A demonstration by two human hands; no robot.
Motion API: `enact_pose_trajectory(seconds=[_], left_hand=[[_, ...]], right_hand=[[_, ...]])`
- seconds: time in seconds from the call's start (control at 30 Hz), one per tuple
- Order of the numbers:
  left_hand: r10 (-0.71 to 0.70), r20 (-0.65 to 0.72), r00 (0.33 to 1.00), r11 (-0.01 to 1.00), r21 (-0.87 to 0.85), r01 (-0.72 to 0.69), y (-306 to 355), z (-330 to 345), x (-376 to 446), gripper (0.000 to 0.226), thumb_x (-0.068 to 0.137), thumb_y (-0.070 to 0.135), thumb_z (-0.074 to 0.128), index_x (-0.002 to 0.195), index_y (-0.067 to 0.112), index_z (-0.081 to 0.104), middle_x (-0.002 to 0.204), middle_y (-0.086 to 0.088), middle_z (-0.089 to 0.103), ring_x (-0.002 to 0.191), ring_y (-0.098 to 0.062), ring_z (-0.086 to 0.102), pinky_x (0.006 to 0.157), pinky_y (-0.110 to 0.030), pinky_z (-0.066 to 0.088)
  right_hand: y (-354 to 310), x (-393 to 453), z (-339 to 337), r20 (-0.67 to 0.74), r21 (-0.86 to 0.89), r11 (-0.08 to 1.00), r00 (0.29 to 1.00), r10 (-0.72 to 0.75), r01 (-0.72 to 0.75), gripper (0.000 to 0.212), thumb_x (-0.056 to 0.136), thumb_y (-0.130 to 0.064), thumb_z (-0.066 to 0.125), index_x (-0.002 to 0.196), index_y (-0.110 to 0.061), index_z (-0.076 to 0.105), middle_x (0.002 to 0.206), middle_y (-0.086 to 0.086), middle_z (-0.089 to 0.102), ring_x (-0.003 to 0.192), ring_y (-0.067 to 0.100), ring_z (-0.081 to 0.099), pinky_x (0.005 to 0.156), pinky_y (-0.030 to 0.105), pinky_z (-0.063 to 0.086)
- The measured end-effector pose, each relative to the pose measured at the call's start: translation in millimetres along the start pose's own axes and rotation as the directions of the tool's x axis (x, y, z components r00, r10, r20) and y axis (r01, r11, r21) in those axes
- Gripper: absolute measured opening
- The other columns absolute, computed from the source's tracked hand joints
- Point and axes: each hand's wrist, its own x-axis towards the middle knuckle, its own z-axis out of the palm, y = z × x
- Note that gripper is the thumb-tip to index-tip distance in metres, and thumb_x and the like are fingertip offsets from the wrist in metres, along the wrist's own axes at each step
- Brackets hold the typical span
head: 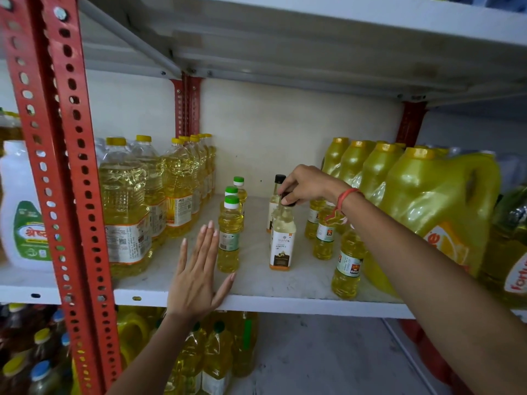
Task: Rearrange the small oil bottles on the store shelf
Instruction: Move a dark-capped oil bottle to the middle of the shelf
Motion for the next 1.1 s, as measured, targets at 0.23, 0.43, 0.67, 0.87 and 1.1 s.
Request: enact_pose_trajectory(seconds=[0.23, 0.43, 0.67, 0.87, 1.1], left_hand=[[-0.001, 0.004, 1.0, 1.0, 0.001, 0.001, 2, -1, -1, 0.084, 0.099, 0.062, 0.015, 0.155, -0.001, 0.021, 0.164, -0.02, 0.015, 0.153, -0.026, 0.007, 0.123, -0.043, -0.011], [-0.003, 0.005, 1.0, 1.0, -0.001, 0.003, 2, 0, -1, 0.084, 0.099, 0.062, 0.016, 0.155, -0.001, 0.021, 0.164, -0.02, 0.016, 0.153, -0.026, 0.007, 0.123, -0.043, -0.011], [0.003, -0.003, 1.0, 1.0, 0.004, -0.002, 0, 2, -1, 0.084, 0.099, 0.061, 0.017, 0.156, 0.0, 0.019, 0.165, -0.018, 0.014, 0.154, -0.027, 0.008, 0.124, -0.045, -0.009], [-0.007, 0.004, 1.0, 1.0, 0.006, 0.007, 0, 2, -1, 0.084, 0.098, 0.061, 0.018, 0.156, 0.001, 0.018, 0.165, -0.018, 0.013, 0.154, -0.027, 0.008, 0.124, -0.044, -0.009], [-0.013, 0.027, 1.0, 1.0, 0.026, 0.012, 1, 2, -2, 0.084, 0.098, 0.061, 0.02, 0.157, 0.001, 0.017, 0.166, -0.017, 0.011, 0.154, -0.026, 0.005, 0.123, -0.044, -0.012]], right_hand=[[4, 1, 5, -0.105, -0.056, 0.998, 0.994, -0.005, -0.001, 0.037, 0.073, -0.032, 0.082, 0.104, -0.012, 0.077, 0.092, 0.006, 0.075, 0.077, 0.023, 0.075, 0.069, 0.019, 0.057], [0, -3, 3, -0.132, -0.183, 0.981, 0.987, -0.096, 0.071, 0.032, 0.074, -0.022, 0.081, 0.103, -0.009, 0.079, 0.099, 0.011, 0.078, 0.077, 0.02, 0.07, 0.085, 0.034, 0.059], [-6, -27, 0, -0.112, -0.227, 0.966, 0.981, -0.156, 0.128, 0.027, 0.074, -0.021, 0.082, 0.099, -0.01, 0.08, 0.091, 0.008, 0.078, 0.061, 0.013, 0.066, 0.079, 0.03, 0.057], [-12, -50, -4, -0.088, -0.211, 0.966, 0.981, -0.172, 0.151, 0.026, 0.072, -0.025, 0.083, 0.094, -0.01, 0.081, 0.078, 0.004, 0.076, 0.068, 0.023, 0.076, 0.061, 0.016, 0.051], [-16, -60, -3, -0.088, -0.2, 0.966, 0.979, -0.184, 0.164, 0.024, 0.072, -0.026, 0.083, 0.09, -0.011, 0.082, 0.079, 0.003, 0.078, 0.066, 0.021, 0.076, 0.059, 0.015, 0.05]])
